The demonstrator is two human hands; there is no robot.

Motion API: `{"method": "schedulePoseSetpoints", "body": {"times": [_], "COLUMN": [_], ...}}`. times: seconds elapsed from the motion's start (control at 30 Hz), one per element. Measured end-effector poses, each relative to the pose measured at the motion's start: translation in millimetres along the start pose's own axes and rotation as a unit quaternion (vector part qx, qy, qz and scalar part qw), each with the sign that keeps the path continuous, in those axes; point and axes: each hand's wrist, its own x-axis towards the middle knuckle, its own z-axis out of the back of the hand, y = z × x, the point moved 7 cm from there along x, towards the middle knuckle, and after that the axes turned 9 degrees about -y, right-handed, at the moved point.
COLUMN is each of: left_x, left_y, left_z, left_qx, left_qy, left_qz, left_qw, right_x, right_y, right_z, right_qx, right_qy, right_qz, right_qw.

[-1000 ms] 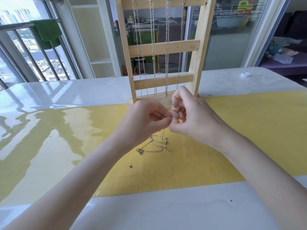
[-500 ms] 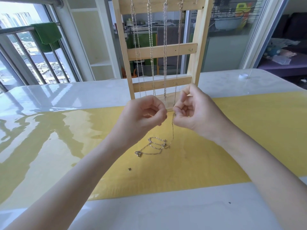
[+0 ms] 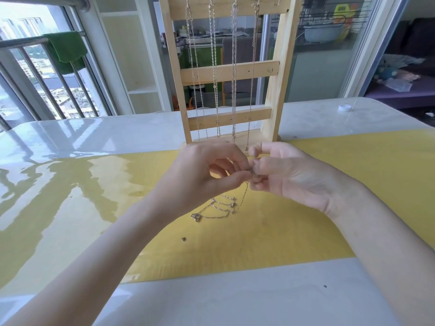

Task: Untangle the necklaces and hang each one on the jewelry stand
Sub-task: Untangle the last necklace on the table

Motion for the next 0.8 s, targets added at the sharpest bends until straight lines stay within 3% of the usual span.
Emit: {"method": "schedulePoseSetpoints", "body": {"times": [0.2, 0.57, 0.8], "left_x": [0.5, -0.7, -2.0], "left_y": [4.2, 6.5, 13.1], "left_z": [1.2, -1.6, -5.0], "left_qx": [-0.001, 0.014, -0.053], "left_qy": [-0.025, -0.009, -0.019], "left_qz": [0.012, 0.011, 0.08], "left_qw": [1.0, 1.0, 0.995], "right_x": [-0.4, 0.2, -0.1], "right_y": [-0.3, 0.4, 1.4], "right_z": [0.5, 4.6, 2.8], "right_qx": [0.028, -0.039, -0.022], "right_qy": [0.005, -0.016, -0.012], "right_qz": [-0.015, -0.006, -0.006], "right_qw": [0.999, 0.999, 1.0]}}
